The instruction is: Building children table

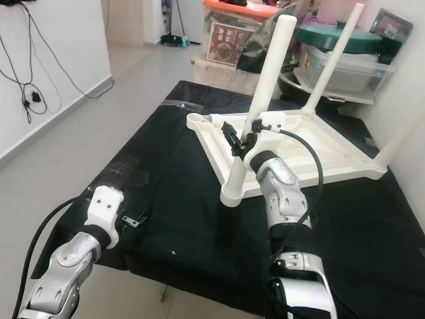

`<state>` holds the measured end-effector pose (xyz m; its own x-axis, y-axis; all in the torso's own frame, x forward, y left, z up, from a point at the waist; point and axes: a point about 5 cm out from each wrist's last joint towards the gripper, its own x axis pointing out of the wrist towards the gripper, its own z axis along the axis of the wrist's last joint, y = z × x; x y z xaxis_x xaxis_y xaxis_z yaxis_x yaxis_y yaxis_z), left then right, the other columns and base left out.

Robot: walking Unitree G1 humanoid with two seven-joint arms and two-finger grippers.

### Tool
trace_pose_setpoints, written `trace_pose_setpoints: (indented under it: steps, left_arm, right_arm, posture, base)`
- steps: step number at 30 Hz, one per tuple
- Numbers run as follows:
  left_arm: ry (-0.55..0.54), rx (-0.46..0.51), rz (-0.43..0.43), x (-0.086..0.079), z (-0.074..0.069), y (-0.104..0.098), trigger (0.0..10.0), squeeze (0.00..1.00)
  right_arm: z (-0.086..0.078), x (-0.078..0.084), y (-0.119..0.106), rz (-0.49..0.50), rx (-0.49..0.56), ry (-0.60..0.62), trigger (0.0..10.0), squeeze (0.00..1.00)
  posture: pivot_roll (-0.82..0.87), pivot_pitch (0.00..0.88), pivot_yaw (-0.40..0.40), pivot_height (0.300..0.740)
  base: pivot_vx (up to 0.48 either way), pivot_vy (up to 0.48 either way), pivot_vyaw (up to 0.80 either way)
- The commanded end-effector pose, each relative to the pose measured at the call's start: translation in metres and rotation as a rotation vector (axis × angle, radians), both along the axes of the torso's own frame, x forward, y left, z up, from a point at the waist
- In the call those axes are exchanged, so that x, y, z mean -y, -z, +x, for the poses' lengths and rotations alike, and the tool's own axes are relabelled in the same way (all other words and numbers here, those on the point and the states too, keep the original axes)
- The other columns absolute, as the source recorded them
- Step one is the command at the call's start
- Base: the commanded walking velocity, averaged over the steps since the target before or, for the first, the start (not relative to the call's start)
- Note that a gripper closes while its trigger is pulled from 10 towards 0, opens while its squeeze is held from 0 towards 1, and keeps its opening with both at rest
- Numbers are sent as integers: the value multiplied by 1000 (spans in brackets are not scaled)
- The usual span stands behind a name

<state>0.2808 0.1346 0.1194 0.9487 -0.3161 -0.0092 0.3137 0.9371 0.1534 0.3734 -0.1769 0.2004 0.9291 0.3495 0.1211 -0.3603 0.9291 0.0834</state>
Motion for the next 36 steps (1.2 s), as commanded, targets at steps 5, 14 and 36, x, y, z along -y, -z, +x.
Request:
trace_pose_setpoints:
  steps: [5, 14, 36]
  left_arm:
    - [6, -9, 1, 0, 0, 2, 10000, 0]
    - [8, -13, 3, 0, -2, 3, 10000, 0]
    - [13, -29, 4, 0, -5, 7, 10000, 0]
  right_arm:
    - [0, -31, 32, -39, -96, -101, 0, 0]
    - [-3, 23, 63, 42, -225, 476, 0, 0]
    - [-66, 78, 72, -86, -296, 1172, 0, 0]
  posture:
    - [114, 0, -132, 740]
    - [96, 0, -116, 740]
    - [74, 0, -111, 740]
  base:
    - [0, 0, 0]
    - [0, 0, 0]
    - [0, 0, 0]
